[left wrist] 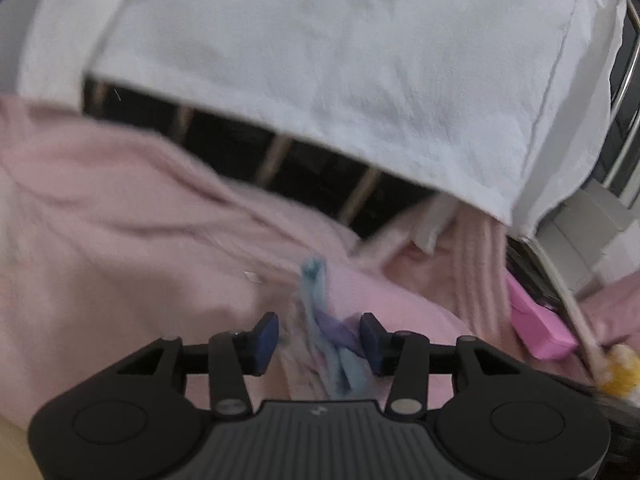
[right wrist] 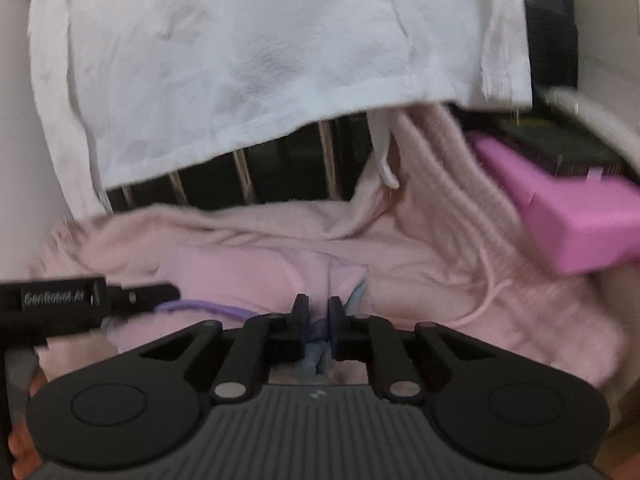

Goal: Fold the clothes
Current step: 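Lower the bundle onto the folded clothes stack and open both grippers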

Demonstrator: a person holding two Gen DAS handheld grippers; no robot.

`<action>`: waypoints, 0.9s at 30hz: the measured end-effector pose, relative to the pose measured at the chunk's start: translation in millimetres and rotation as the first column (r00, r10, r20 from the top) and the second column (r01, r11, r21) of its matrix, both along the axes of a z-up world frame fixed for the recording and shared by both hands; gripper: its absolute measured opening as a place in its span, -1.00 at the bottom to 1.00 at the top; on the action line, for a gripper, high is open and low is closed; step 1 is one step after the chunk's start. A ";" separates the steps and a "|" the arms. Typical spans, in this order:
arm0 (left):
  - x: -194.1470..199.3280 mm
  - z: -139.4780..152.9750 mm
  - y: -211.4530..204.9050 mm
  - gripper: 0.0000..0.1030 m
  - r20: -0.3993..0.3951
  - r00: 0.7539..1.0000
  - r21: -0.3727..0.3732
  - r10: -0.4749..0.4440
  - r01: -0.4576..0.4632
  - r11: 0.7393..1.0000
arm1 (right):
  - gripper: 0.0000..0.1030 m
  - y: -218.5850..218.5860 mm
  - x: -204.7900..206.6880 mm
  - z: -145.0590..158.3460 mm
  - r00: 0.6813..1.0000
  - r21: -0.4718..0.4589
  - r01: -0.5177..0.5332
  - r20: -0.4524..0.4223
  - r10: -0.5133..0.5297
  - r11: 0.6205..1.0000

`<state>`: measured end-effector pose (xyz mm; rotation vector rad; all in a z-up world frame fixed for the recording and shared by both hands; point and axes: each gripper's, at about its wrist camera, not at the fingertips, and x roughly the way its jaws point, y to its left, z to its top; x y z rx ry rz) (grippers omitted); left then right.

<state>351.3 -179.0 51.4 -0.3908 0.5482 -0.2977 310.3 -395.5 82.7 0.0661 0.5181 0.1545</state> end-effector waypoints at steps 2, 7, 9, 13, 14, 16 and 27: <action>-9.3 6.0 -7.0 -0.15 0.083 0.996 0.036 -0.016 0.013 0.999 | -0.76 5.1 -6.1 8.2 1.000 -0.037 -0.004 0.013 0.005 0.999; -25.8 11.9 -21.7 -0.16 0.213 0.975 0.095 -0.064 0.045 0.994 | -0.60 16.5 -8.3 0.4 0.995 -0.038 0.010 0.104 -0.006 0.999; -22.7 4.8 -26.2 -0.18 0.187 0.980 0.145 -0.061 0.033 0.989 | -0.62 22.0 -3.8 -10.6 0.994 -0.041 -0.005 0.105 0.010 0.999; -20.7 -10.4 -32.3 -0.14 0.167 0.984 0.218 -0.055 0.017 0.976 | -0.61 27.7 -2.4 -23.4 0.995 -0.096 -0.013 0.100 0.023 0.995; -21.5 -13.6 -33.2 -0.14 0.171 0.984 0.232 -0.055 0.014 0.972 | -0.60 28.2 -4.0 -23.2 0.995 -0.113 -0.008 0.099 0.019 0.994; -23.4 -19.2 -34.7 -0.13 0.178 0.982 0.260 -0.058 0.010 0.966 | -0.55 28.1 -11.5 -25.3 0.993 -0.128 -0.001 0.120 0.016 0.992; -132.1 48.5 61.6 0.33 0.232 0.973 0.327 -0.013 -0.066 0.943 | 0.16 -6.9 -153.5 21.2 0.937 -0.003 0.262 0.242 -0.253 0.965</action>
